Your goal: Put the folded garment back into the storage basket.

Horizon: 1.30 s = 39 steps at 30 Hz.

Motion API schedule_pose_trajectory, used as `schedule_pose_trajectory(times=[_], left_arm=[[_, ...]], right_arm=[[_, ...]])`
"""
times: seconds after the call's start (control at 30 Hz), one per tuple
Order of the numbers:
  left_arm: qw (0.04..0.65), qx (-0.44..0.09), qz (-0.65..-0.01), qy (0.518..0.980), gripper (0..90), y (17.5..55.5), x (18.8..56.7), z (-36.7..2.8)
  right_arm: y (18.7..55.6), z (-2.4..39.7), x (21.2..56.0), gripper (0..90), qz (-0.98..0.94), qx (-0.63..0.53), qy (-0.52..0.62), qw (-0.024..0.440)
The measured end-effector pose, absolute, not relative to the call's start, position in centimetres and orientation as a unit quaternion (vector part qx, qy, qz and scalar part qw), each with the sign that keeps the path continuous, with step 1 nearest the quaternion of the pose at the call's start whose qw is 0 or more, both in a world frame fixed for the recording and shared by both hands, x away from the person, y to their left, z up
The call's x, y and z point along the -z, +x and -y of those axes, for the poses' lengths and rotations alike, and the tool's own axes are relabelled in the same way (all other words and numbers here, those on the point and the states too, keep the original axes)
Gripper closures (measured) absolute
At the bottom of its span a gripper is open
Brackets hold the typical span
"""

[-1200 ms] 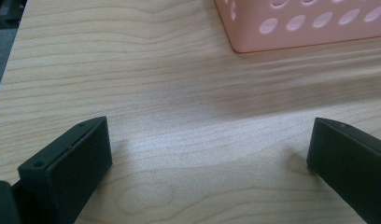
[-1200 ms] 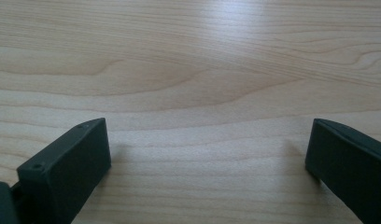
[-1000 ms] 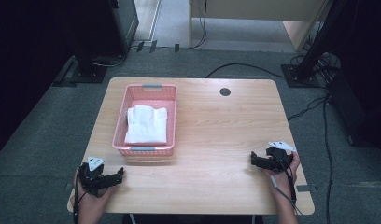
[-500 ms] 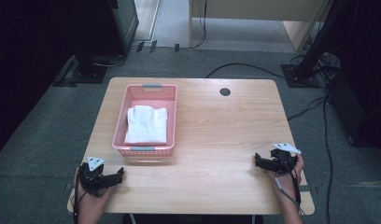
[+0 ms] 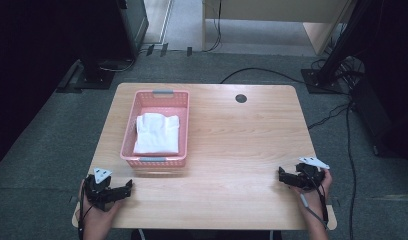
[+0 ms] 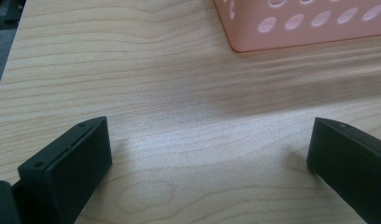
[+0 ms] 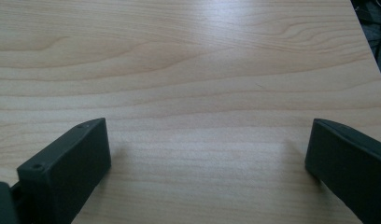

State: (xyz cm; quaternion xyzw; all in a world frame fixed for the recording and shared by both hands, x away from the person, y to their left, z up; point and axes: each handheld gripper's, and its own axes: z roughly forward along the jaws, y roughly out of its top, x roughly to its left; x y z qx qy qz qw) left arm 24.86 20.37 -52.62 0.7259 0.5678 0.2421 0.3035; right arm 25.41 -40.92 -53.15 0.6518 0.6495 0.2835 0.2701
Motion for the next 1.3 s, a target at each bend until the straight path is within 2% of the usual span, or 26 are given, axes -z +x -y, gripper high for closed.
schedule_pose_trajectory(times=[0.7, 1.3], left_arm=[[0.303, -0.242, -0.568, 0.726, 0.0, 24.9, 52.6, -20.4], [0.302, -0.242, -0.568, 0.726, 0.0, 24.9, 52.6, -20.4]], right_arm=[[23.5, 42.6, 53.2, 0.0, -0.64, -0.28, 0.661, 0.273], [23.5, 42.7, 53.2, 0.0, -0.634, -0.278, 0.666, 0.276]])
